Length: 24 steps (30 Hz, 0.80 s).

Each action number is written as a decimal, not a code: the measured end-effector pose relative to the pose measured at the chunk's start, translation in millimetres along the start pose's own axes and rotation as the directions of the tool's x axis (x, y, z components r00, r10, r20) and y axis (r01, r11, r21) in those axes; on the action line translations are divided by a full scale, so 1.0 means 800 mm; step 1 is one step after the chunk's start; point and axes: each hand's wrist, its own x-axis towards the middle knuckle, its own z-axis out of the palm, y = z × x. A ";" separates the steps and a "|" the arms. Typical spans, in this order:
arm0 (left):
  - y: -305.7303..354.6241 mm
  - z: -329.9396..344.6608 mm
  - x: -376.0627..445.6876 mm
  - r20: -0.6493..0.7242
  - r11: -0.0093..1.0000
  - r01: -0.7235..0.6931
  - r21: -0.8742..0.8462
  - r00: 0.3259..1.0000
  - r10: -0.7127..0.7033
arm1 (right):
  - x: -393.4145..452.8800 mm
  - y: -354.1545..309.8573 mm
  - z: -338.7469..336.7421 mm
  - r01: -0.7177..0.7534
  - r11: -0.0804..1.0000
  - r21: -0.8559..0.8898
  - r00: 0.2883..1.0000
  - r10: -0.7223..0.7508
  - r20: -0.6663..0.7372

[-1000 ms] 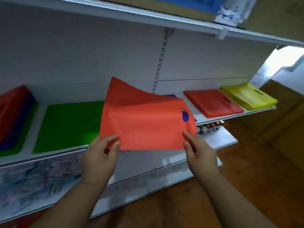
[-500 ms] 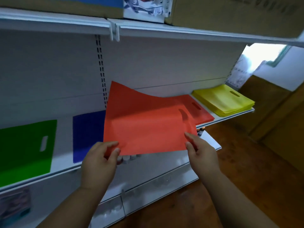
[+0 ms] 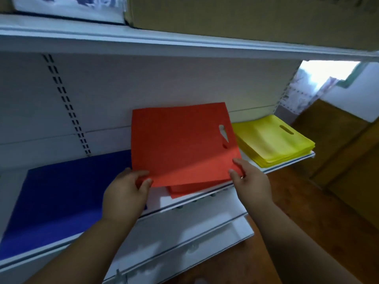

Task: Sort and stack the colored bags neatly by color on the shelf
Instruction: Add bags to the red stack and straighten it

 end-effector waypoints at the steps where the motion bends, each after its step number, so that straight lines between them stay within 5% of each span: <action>1: 0.007 0.016 0.002 0.025 0.999 0.023 0.046 0.999 -0.024 | 0.014 0.014 0.001 -0.009 1.000 -0.024 0.999 0.010 0.040; 8: 0.067 0.107 0.010 0.109 0.941 0.121 0.317 0.981 -0.163 | 0.113 0.085 -0.002 0.064 0.965 -0.255 0.951 0.019 0.308; 18: 0.081 0.150 0.009 0.116 0.798 0.076 0.598 0.977 -0.180 | 0.149 0.109 0.010 0.276 0.864 -0.421 0.902 -0.081 0.425; 24: 0.081 0.145 -0.003 0.017 0.826 0.069 0.559 0.995 -0.095 | 0.134 0.072 0.020 0.431 0.867 -0.252 0.851 -0.296 0.435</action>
